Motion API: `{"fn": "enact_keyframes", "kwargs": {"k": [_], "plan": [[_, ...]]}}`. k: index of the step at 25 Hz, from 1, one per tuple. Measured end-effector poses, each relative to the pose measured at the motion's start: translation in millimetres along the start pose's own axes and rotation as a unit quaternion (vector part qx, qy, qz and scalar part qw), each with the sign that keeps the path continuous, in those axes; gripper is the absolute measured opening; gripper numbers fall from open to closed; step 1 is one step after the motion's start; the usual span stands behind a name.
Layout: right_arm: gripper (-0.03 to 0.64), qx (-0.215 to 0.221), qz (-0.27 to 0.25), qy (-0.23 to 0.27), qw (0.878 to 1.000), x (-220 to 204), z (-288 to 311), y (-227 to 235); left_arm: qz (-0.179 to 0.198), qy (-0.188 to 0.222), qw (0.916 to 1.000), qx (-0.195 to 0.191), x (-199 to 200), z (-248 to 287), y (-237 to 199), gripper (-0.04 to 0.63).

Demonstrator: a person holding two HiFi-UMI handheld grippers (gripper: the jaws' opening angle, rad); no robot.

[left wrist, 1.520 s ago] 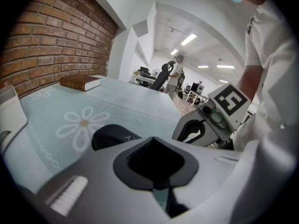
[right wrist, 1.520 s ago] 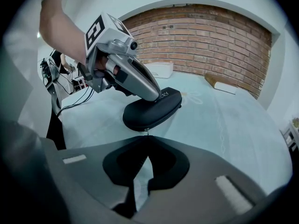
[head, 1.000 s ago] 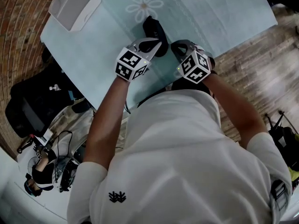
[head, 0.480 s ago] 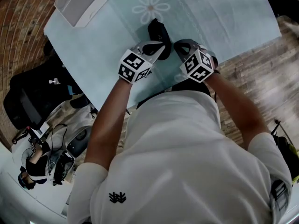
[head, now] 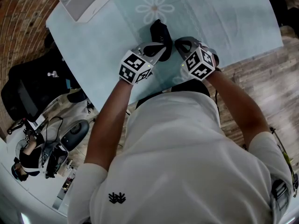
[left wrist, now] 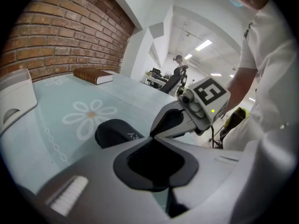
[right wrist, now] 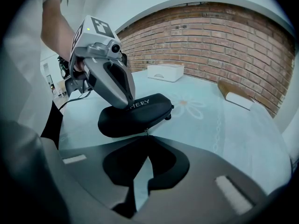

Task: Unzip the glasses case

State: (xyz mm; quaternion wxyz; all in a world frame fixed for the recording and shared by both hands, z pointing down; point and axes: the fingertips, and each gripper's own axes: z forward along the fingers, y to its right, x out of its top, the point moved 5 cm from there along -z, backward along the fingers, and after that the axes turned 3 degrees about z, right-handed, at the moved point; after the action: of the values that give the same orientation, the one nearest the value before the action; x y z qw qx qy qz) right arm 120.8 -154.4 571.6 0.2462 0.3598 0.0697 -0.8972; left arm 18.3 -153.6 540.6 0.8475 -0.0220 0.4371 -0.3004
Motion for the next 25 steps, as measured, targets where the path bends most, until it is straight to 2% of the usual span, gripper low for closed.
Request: {"fn": "enact_keyframes", "kwargs": {"k": [17, 25], "plan": [[0.002, 0.025, -0.047, 0.0, 0.999, 14.6, 11.2, 29.9, -0.035, 0.018, 0.999, 0.021, -1.1, -1.5, 1.6, 0.054], [0.002, 0.04, -0.073, -0.001, 0.997, 24.4, 18.1, 46.0, -0.038, 0.021, 0.9987, 0.026, -0.9, -0.6, 3.5, 0.052]]}}
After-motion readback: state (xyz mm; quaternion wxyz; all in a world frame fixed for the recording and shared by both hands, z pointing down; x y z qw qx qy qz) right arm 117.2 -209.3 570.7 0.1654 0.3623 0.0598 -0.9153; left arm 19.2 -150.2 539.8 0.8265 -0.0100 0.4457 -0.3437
